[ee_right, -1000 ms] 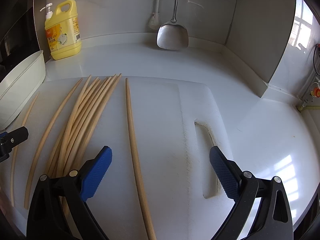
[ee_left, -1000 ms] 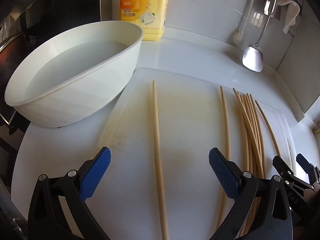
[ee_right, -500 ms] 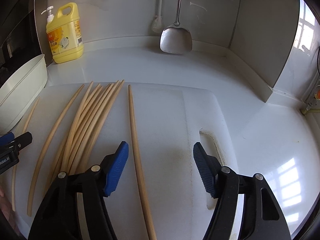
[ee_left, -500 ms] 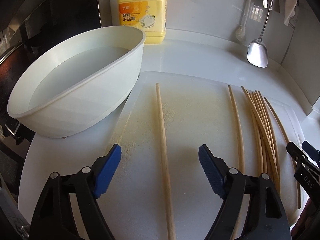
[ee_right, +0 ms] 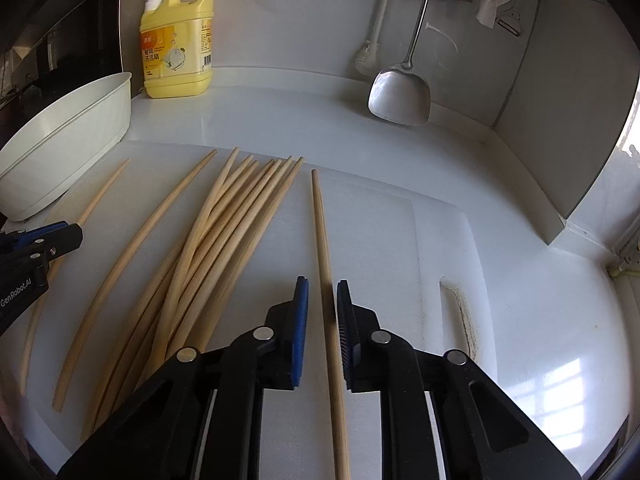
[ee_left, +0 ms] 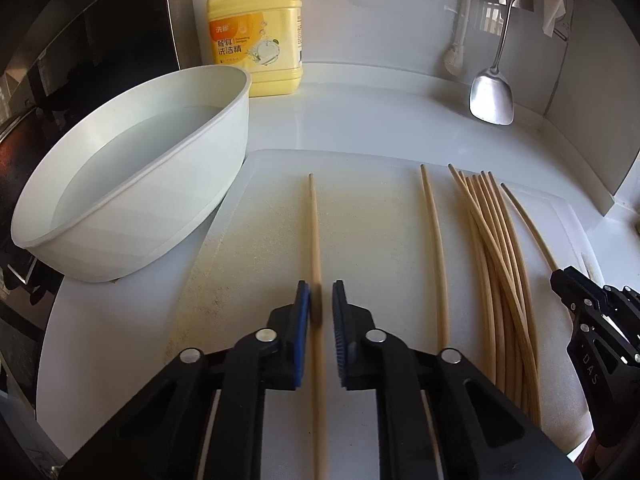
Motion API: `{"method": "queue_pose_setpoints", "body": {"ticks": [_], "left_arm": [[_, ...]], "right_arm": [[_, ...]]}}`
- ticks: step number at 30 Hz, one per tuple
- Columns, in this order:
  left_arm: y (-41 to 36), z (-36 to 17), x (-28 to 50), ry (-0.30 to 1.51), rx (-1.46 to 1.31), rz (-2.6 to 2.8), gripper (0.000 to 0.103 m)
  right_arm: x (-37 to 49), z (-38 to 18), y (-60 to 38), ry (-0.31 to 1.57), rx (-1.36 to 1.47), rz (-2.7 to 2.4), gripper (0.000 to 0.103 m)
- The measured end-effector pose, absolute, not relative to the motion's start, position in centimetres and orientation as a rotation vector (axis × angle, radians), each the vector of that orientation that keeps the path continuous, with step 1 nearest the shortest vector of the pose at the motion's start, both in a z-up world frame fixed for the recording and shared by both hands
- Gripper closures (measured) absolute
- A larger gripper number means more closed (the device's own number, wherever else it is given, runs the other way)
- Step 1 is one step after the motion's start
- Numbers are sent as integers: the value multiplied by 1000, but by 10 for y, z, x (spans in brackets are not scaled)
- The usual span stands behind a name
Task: Organize utensils
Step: 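Close the left tool on one chopstick while the right tool grasps another, then carry the held chopsticks with both tools over the white water basin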
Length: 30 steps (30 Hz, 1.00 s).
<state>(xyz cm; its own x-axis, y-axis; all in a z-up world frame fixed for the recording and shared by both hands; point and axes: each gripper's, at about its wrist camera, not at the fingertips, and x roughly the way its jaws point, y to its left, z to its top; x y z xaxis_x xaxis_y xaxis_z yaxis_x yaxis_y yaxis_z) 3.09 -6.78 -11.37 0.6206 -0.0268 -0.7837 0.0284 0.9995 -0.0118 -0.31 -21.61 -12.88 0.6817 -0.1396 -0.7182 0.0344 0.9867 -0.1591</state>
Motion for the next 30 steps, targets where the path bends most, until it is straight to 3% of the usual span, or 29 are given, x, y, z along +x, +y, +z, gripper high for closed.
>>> {"method": "queue_pose_setpoints", "body": {"ticks": [2, 14, 23, 30], "left_arm": [[-67, -113, 30, 903, -1, -33, 95], [-59, -97, 24, 916, -67, -83, 96], [-53, -36, 10, 898, -108, -102, 96], [10, 14, 21, 840, -147, -42, 96]], "right_arm": [[-4, -129, -215, 816, -154, -111, 96], [-11, -114, -230, 807, -6, -71, 97], [-13, -55, -208, 746, -2, -4, 97], [8, -4, -144, 697, 6, 104, 97]]}}
